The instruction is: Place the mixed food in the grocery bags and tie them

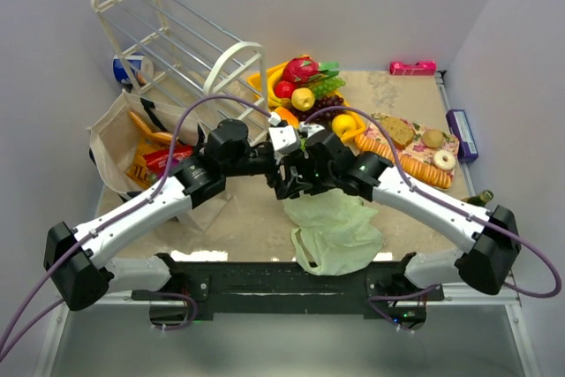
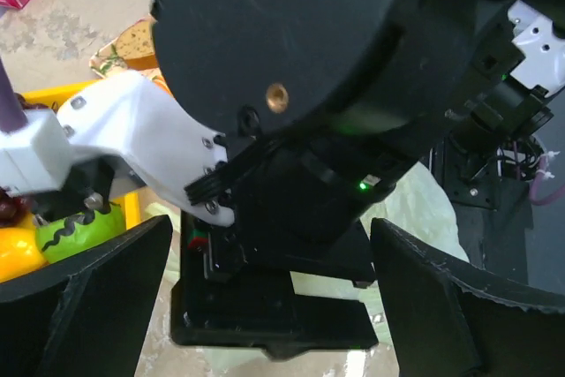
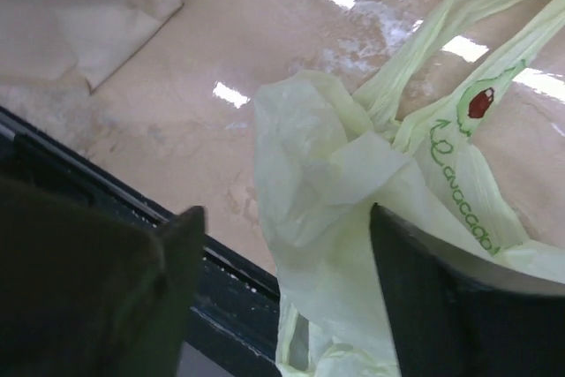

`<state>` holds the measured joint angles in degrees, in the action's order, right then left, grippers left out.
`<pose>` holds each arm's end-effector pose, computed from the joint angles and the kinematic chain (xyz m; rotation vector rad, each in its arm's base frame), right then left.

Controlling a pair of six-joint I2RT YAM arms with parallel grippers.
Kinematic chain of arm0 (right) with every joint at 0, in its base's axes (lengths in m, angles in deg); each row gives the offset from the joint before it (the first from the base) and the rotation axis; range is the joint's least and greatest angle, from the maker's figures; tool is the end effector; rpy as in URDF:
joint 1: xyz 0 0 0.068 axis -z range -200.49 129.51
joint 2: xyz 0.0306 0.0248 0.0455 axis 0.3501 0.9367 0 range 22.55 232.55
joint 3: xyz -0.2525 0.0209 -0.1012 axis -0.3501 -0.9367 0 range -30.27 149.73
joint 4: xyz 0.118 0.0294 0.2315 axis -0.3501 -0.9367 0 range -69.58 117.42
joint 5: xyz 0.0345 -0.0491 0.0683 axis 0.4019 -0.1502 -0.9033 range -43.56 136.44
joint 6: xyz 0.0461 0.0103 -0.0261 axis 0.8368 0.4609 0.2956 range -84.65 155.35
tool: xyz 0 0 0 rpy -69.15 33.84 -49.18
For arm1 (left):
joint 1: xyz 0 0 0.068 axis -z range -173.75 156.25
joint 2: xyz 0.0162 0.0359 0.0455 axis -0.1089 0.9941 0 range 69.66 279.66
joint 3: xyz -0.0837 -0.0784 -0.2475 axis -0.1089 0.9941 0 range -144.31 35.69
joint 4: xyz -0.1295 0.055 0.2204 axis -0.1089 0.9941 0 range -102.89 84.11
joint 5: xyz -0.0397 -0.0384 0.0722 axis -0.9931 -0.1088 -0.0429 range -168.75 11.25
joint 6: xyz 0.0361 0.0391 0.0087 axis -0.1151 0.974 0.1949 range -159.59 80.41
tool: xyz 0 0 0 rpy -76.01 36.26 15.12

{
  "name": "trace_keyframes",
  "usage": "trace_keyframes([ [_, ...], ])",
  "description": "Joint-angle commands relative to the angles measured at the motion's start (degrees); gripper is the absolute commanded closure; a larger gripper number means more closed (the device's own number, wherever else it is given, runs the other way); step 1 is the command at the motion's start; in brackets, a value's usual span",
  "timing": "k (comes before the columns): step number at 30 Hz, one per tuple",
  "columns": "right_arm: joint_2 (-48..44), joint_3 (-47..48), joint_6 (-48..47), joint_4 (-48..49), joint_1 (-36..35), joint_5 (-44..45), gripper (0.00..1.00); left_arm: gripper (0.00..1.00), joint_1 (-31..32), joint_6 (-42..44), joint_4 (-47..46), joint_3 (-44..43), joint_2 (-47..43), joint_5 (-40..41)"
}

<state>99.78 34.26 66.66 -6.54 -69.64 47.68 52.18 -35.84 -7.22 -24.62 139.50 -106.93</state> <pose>0.1896 0.2182 0.2959 -0.3741 2.4527 0.6162 0.1843 -0.2145 0.3523 1.1171 1.5544 -0.9573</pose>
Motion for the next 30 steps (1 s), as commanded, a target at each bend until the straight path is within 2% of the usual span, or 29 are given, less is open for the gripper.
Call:
trace_keyframes([
  [1,-6.6,4.5,-0.7,-7.2,1.2,8.6,0.08,0.0,-0.2,2.7,-1.4,1.1,-0.8,-0.2],
  [4,-13.7,2.5,1.5,-10.9,5.8,8.8,0.01,0.0,-0.2,2.9,-2.6,1.7,1.2,-0.6],
  [7,-20.3,-0.7,2.5,-13.5,11.9,7.5,0.01,0.0,0.1,3.0,-0.9,0.9,4.4,-0.6],
  [8,-21.1,-1.4,3.0,-14.3,13.2,8.0,0.01,0.0,0.4,3.0,-0.8,0.8,5.0,2.5],
  [12,-23.4,-7.0,5.5,-17.6,14.6,8.0,0.01,0.0,1.6,3.6,0.0,0.8,8.6,6.3],
  [18,-27.1,-13.6,11.1,-18.0,15.8,8.9,0.01,0.0,2.8,3.0,-2.0,1.8,11.9,3.1],
  [26,-30.8,-14.6,14.7,-22.0,15.9,13.4,0.01,0.0,4.3,3.6,-2.0,1.9,16.9,3.1],
  [29,-32.5,-16.0,15.7,-22.6,15.9,13.1,0.01,0.2,4.3,3.3,-1.6,1.9,18.6,1.6],
  [30,-33.5,-17.6,16.1,-21.1,15.9,12.2,0.01,0.44,4.3,3.2,-1.5,2.1,19.0,1.4],
])
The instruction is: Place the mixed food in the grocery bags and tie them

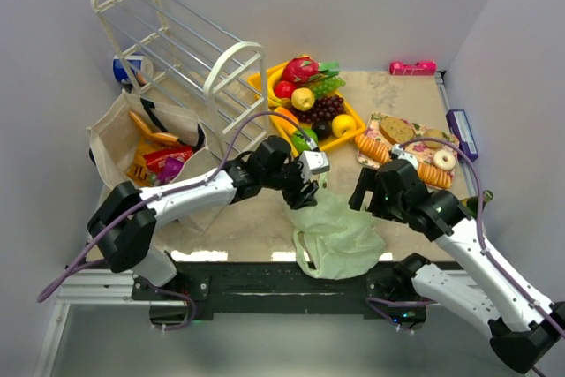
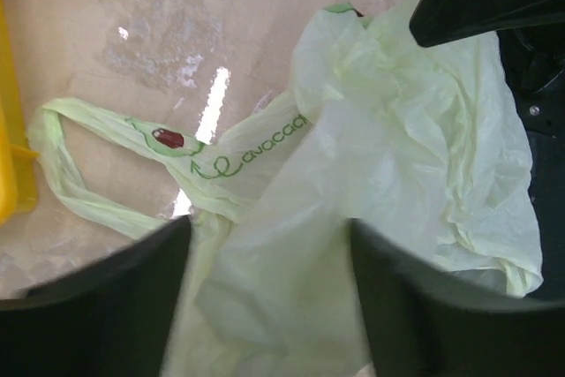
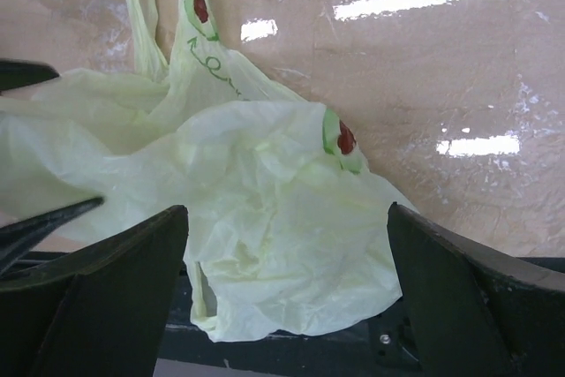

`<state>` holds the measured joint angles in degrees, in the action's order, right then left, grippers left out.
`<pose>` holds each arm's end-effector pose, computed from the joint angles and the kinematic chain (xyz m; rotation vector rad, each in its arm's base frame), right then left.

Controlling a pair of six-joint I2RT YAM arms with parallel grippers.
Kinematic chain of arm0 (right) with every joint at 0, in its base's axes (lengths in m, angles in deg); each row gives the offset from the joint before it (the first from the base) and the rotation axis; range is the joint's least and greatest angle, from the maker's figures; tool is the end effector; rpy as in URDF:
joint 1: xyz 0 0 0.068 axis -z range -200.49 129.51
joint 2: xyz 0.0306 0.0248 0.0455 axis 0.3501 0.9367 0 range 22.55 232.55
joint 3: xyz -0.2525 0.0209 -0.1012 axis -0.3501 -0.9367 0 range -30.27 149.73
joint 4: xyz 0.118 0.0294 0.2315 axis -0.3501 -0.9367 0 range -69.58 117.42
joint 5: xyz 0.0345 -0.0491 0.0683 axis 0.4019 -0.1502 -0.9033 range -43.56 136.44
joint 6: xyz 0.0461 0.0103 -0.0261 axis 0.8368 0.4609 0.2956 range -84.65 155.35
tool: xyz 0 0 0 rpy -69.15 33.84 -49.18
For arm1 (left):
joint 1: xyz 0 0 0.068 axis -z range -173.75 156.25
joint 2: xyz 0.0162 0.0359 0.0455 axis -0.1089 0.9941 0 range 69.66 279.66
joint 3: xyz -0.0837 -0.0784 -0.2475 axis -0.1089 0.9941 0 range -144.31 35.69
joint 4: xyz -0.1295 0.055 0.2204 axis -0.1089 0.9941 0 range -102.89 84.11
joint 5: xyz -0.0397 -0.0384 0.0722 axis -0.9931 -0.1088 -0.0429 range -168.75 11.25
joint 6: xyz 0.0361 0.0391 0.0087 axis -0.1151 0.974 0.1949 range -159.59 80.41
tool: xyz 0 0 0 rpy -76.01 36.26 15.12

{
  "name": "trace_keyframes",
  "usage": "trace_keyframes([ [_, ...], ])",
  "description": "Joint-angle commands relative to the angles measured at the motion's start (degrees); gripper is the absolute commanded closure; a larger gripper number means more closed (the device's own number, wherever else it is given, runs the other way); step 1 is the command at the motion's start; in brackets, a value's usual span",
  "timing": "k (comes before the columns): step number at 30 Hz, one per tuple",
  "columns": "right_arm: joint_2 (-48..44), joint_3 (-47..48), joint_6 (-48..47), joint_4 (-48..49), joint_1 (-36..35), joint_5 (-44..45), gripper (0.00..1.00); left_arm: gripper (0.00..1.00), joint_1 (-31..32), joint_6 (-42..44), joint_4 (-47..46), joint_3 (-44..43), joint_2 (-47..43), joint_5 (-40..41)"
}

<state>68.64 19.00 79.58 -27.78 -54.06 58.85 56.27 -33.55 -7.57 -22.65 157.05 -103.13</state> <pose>0.1251 0.0739 0.2915 0.3223 2.4563 0.3255 0.2067 -0.2694 0.2506 1.2759 1.8541 -0.8896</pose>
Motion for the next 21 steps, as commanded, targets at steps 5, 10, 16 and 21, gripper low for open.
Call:
trace_keyframes([
  [5,-6.9,-4.9,8.8,5.6,0.3,-4.3,0.04,1.0,0.1,-2.9,-1.0,1.5,-2.2,4.3],
  [10,-11.2,-6.8,6.8,12.8,0.3,-7.1,0.04,1.0,-0.4,-13.5,-9.2,10.7,-16.4,11.9],
  [16,-10.2,-7.3,1.0,24.0,0.2,-14.9,0.05,1.0,-1.2,-27.5,-5.4,11.2,-25.0,21.4],
  [21,-6.7,-6.8,-4.9,23.7,0.3,-19.0,0.02,1.0,-3.3,-35.6,1.1,5.6,-27.3,30.2],
])
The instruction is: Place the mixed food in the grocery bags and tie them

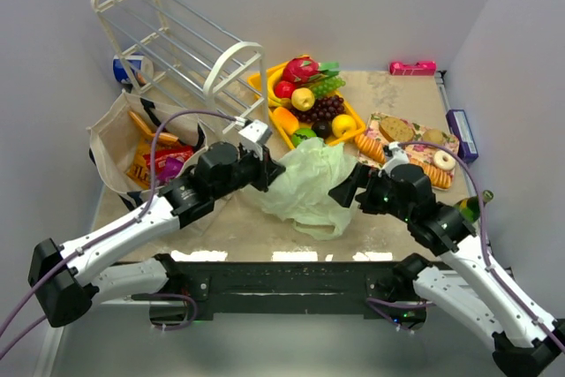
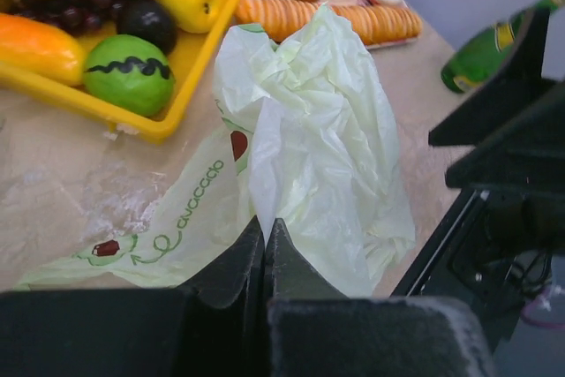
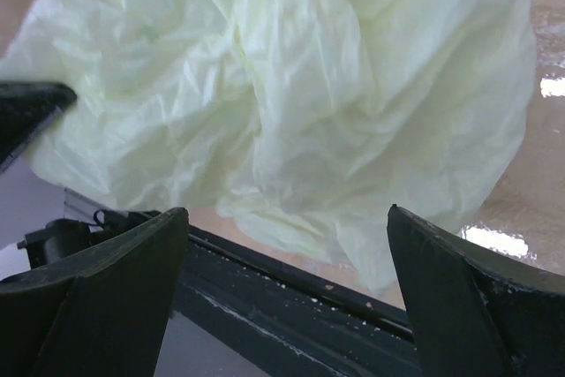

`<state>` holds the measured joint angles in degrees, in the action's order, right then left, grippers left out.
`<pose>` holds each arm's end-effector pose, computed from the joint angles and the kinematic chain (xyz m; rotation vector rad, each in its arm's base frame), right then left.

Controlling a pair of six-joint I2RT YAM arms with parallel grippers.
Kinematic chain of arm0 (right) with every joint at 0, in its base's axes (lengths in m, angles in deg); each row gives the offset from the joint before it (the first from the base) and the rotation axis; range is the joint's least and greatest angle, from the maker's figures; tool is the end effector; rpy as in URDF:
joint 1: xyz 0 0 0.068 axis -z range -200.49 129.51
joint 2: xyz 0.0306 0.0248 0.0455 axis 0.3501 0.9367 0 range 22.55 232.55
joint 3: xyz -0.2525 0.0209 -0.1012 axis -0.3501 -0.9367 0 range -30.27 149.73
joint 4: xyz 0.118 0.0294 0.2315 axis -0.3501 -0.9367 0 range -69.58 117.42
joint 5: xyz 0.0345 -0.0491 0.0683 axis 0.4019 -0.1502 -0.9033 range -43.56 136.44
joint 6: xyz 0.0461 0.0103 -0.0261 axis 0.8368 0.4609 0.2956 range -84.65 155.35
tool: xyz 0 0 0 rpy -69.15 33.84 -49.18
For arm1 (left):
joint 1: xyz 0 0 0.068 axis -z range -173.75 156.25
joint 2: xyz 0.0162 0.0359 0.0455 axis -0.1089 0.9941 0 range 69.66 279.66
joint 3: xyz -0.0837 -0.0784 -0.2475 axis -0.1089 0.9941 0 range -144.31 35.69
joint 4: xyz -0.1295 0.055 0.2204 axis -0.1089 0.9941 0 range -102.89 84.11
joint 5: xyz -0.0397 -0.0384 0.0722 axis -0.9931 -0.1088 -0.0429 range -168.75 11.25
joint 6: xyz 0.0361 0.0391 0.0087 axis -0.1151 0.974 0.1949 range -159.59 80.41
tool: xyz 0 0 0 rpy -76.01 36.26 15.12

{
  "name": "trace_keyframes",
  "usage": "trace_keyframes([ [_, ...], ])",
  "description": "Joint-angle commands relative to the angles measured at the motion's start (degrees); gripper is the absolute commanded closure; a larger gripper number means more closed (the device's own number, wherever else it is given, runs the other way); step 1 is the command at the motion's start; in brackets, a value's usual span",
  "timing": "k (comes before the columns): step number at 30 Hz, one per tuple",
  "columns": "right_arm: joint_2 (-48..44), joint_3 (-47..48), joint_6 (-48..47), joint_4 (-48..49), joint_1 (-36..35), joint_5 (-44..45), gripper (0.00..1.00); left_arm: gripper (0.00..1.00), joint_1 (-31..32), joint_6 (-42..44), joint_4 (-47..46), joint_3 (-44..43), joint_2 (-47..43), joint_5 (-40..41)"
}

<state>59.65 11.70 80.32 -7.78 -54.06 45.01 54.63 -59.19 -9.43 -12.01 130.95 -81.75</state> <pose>0.1187 0.0799 0.2980 0.2045 2.2073 0.8261 0.1648 -0.1883 0.3137 0.5240 1.8894 -0.8527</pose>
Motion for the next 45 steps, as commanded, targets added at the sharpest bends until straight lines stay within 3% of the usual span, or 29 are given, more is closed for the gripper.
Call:
trace_keyframes([
  [1,2.2,0.4,-5.8,3.6,0.3,-5.1,0.02,1.0,-1.8,-11.1,3.5,-5.5,-1.4,9.3],
  [5,0.2,-1.5,-6.0,4.6,0.3,-4.8,0.01,1.0,-3.6,-13.7,2.7,-6.5,-1.4,10.8],
  [9,2.3,-4.5,-6.1,7.9,0.2,-5.7,0.01,1.0,-7.0,-17.7,0.9,-7.1,-0.8,6.9],
  [13,6.0,-5.3,-4.4,5.4,0.3,4.3,0.01,1.0,-8.7,-20.4,-0.7,-7.3,-1.4,5.6],
  [16,8.6,-4.7,-3.2,6.4,0.3,6.9,0.02,1.0,-9.4,-21.1,-0.8,-7.7,-1.8,5.5],
  [27,24.1,-14.1,-6.3,39.1,0.3,-0.3,0.13,1.0,-10.2,-25.0,-2.6,-6.7,-2.1,4.3],
  [34,30.2,-15.6,-16.3,53.7,0.2,0.6,0.16,1.0,-10.3,-25.4,-2.2,-6.2,-2.4,3.8],
  [38,28.1,-12.5,-21.6,50.0,0.2,0.4,0.34,1.0,-10.8,-25.9,-1.8,-4.6,-3.8,4.1],
  [41,23.5,-11.1,-23.7,43.9,0.2,0.6,0.59,1.0,-11.6,-25.4,-0.1,-4.5,-5.0,4.6],
  [42,22.1,-10.8,-24.2,41.9,0.2,0.0,0.8,1.0,-12.2,-24.5,0.4,-4.6,-5.0,4.6],
  [45,17.7,-8.0,-24.8,31.3,0.1,-2.3,0.97,1.0,-12.3,-21.1,3.2,-6.8,-3.8,4.8],
])
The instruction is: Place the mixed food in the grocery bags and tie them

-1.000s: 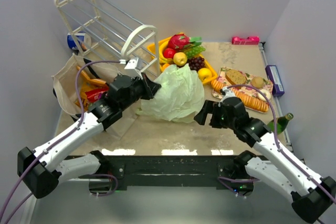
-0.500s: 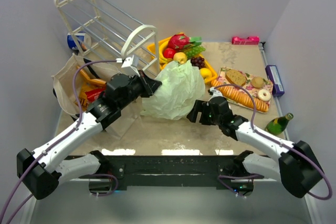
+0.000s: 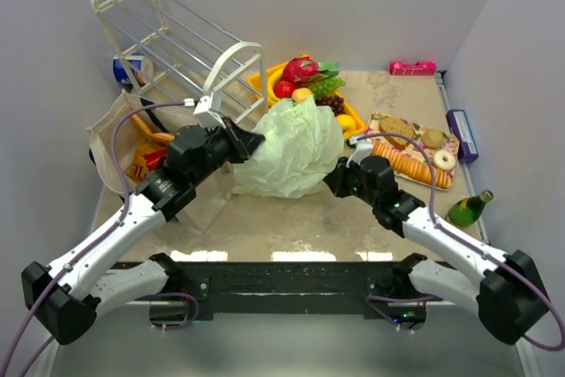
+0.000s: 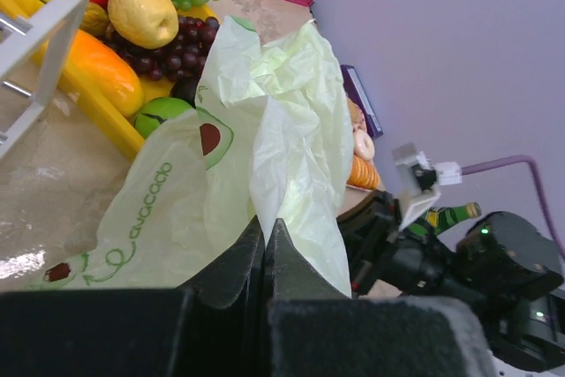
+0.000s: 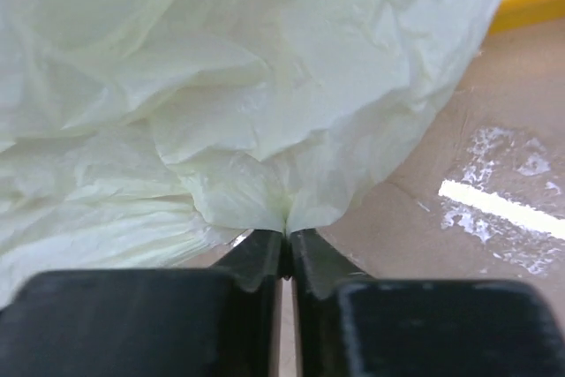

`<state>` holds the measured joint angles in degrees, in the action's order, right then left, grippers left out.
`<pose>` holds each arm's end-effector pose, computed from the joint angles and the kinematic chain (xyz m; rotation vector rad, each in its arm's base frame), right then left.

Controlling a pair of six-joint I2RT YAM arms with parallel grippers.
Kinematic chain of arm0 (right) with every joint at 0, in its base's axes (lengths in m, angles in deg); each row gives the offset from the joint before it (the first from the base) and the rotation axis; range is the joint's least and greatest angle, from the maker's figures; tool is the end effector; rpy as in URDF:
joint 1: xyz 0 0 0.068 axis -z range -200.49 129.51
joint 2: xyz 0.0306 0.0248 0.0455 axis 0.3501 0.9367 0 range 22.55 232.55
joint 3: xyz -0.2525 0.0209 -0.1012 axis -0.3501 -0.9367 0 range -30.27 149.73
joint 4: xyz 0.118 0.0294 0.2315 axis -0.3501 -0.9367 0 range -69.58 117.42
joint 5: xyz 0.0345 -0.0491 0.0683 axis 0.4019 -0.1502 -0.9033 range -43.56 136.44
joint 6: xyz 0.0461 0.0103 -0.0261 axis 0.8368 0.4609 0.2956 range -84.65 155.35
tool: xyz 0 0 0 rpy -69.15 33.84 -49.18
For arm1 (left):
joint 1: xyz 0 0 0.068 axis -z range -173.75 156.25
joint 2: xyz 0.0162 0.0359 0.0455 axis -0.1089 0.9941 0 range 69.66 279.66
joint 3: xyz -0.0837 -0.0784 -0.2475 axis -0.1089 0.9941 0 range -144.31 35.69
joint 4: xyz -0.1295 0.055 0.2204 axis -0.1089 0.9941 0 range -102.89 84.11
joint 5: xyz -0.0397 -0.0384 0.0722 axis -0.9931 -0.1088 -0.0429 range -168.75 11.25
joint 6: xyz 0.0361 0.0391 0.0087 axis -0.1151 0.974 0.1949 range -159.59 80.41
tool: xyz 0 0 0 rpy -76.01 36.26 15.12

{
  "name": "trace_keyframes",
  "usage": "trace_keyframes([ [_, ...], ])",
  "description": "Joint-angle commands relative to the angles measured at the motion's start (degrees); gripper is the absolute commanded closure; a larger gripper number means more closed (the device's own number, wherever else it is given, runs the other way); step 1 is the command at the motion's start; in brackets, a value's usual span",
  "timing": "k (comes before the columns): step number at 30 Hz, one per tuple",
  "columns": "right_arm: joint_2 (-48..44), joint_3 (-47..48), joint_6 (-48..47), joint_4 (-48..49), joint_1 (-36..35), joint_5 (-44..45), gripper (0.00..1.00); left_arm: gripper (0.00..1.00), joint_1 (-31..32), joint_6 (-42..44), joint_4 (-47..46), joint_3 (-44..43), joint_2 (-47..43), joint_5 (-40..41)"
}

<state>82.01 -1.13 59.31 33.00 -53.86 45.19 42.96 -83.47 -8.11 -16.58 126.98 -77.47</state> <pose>0.1893 0.1256 0.2231 -0.1837 2.0567 0.6539 0.1888 -0.1397 0.3552 -0.1332 1.8482 -0.9927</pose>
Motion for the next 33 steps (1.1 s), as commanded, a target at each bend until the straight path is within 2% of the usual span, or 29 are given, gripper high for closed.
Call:
trace_keyframes([
  [1,-5.6,6.3,-3.8,-12.0,0.0,-2.9,1.0,1.0,-0.8,3.9,2.7,-2.7,1.4,0.9],
  [5,-10.8,12.3,-2.3,-29.2,0.0,-7.7,1.0,1.0,-0.8,9.8,7.2,-6.2,5.9,-0.1],
  [10,-13.2,21.0,2.8,-44.1,0.0,-16.5,1.0,1.0,-0.8,15.4,11.4,-13.1,12.6,-1.0],
  [11,-13.1,22.1,3.1,-48.3,-0.1,-20.1,1.0,0.97,-0.8,17.5,12.2,-14.1,13.4,-2.4],
  [12,-12.8,23.0,3.7,-50.4,0.0,-21.1,1.0,0.83,-0.8,18.5,13.0,-16.2,14.3,-2.7],
  [14,-12.7,25.4,4.5,-55.2,0.0,-23.5,1.0,0.63,-0.8,21.9,14.9,-18.2,16.7,-4.1],
  [15,-12.8,26.0,5.6,-55.8,0.0,-24.5,1.0,0.44,-0.8,23.1,15.3,-20.0,17.2,-4.9],
  [18,-13.6,27.7,9.1,-55.0,-0.1,-28.9,1.0,0.25,-0.8,28.2,14.9,-21.9,17.4,-10.0],
  [24,-11.3,33.3,11.4,-55.5,0.1,-33.2,1.0,0.12,-0.7,38.0,13.7,-21.7,11.0,-18.6],
  [28,-10.3,33.1,12.7,-53.9,0.0,-34.4,1.0,0.1,-0.2,41.5,10.2,-17.3,4.0,-32.4],
  [30,-9.9,32.9,13.6,-53.0,0.1,-34.4,1.0,0.1,2.0,42.3,12.4,-15.7,2.8,-31.9],
  [31,-9.8,32.8,14.1,-51.9,0.0,-34.1,1.0,0.1,3.0,42.5,16.0,-15.2,2.6,-25.9],
  [33,-9.9,32.9,15.7,-50.5,0.1,-33.5,1.0,0.11,4.8,40.1,18.1,-11.6,1.0,-18.9],
])
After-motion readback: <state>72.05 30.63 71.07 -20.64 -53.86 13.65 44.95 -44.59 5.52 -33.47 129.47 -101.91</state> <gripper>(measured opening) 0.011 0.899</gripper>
